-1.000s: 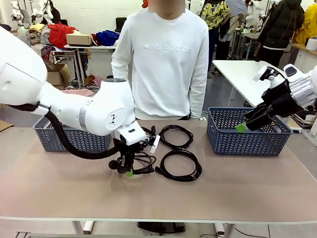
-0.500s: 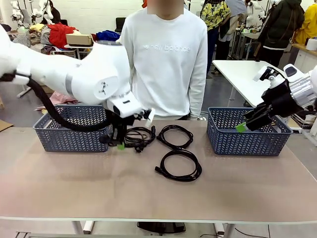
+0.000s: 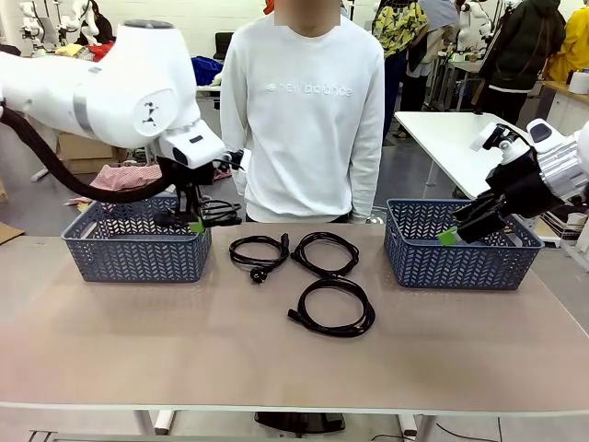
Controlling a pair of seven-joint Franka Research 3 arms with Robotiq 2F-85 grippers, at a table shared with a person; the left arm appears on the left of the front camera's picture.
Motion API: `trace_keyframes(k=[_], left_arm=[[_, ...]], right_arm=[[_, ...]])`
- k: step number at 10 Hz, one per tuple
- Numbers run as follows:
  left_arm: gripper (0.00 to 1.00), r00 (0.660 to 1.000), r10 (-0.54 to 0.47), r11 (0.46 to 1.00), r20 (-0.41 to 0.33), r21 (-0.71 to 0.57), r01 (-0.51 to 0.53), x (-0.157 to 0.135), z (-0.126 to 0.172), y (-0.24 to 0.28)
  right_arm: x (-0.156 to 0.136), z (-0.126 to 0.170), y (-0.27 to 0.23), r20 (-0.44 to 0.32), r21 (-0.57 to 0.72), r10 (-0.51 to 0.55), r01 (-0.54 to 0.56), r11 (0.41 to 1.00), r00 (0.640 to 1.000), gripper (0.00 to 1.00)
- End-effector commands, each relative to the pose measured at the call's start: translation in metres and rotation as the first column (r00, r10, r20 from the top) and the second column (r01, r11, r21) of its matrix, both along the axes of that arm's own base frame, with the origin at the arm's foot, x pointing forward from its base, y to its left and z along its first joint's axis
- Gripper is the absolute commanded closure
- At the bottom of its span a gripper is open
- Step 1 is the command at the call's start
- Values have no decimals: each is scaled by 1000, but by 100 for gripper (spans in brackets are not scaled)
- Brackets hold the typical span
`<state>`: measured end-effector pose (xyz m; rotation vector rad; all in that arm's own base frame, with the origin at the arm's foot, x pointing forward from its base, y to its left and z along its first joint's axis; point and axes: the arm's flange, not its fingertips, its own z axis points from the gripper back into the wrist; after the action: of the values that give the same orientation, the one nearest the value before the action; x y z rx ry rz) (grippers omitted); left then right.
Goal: Organize the cables according to human instructions.
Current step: Pick up a bundle of cables and place it in the basket indicated by the human.
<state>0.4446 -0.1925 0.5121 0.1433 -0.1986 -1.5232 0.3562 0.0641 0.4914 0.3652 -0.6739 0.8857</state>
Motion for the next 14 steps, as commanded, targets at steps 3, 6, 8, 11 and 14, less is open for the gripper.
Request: trace_keyframes(k=[3, 6, 8, 11, 14], left_arm=[[100, 993, 109, 994, 45, -33, -108, 14, 5, 19], [100, 999, 47, 999, 15, -16, -47, 10, 3, 17], [100, 999, 47, 999, 15, -16, -47, 10, 3, 17], [83, 998, 54, 998, 9, -20, -54, 10, -1, 14], [83, 977, 142, 988, 160, 29, -149, 18, 12, 45]], right_arm=[[2, -1, -1, 7, 12, 13, -13, 1000, 1000, 0], [2, -1, -1, 7, 12, 13, -13, 1000, 1000, 0], [2, -1, -1, 7, 12, 13, -13, 1000, 1000, 0], [2, -1, -1, 7, 12, 13, -13, 1000, 1000, 0], [2, -1, -1, 7, 12, 13, -13, 1000, 1000, 0]])
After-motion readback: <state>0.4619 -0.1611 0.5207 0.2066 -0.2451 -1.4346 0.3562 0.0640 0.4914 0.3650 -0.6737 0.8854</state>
